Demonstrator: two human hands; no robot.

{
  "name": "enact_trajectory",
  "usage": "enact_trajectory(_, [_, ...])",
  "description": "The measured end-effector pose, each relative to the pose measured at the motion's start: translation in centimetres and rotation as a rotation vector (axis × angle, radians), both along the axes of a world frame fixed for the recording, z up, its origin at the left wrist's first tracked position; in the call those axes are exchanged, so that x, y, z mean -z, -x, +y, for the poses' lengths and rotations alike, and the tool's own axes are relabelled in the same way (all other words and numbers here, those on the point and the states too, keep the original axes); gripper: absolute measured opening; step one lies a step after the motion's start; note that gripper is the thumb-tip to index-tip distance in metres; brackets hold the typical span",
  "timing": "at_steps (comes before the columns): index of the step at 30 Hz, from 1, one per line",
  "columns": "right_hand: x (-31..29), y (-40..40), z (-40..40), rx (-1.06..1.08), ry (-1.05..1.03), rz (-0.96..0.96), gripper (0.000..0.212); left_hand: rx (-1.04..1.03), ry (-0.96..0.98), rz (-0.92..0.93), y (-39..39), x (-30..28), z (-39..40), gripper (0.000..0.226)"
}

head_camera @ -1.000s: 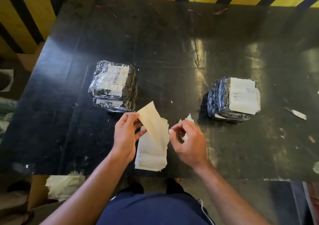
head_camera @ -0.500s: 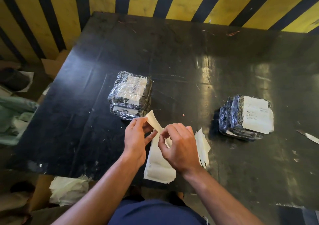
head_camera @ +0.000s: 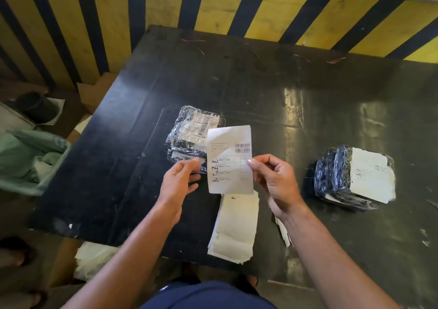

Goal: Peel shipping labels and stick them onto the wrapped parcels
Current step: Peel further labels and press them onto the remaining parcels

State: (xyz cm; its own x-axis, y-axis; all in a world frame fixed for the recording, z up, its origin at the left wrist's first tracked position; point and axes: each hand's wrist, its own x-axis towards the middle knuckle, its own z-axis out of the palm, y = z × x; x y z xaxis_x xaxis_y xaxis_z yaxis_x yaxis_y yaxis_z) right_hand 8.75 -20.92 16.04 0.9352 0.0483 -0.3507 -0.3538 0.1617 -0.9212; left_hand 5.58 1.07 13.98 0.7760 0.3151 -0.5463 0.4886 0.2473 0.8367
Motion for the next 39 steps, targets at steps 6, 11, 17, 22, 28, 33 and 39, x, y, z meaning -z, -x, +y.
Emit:
enact_trajectory(6, [0.8, -0.3, 1.2, -0.045, -0.111, 0.112, 0.02, 0.118, 0.148, -0.09, -0.3, -0.9, 0.7, 0.022])
enact_trajectory(11, [2.4, -0.3, 3.0, 0.01, 0.184, -0.014, 0.012, 0.06, -0.095, -0.121, -0.3, 0.0, 1.4, 0.011])
enact_trajectory(17, [5.1, -0.1, 6.1, 0.105, 0.505, -0.149, 0.018, 0.023, -0.456, -0.168, -0.4, 1.7, 1.4, 0.011])
enact_trajectory(22, [6.0, -2.3, 8.4, 0.218, 0.429, 0.029, 0.016, 0.015, -0.542, -0.119, -3.0, 2.0, 2.9, 0.012])
enact_trajectory(28, [5.6, -7.1, 11.3, 0.269, 0.381, 0.099, 0.011, 0.072, -0.63, -0.042, -8.9, 1.1, 6.0, 0.012])
enact_trajectory(33, [6.0, -10.3, 13.6, 0.292, 0.391, 0.149, 0.013, 0.09, -0.663, -0.003, -13.2, 1.3, 8.0, 0.016])
enact_trajectory(39, [6.7, -12.0, 14.7, 0.295, 0.462, 0.19, 0.013, 0.14, -0.691, 0.038, -15.3, 2.5, 9.0, 0.017])
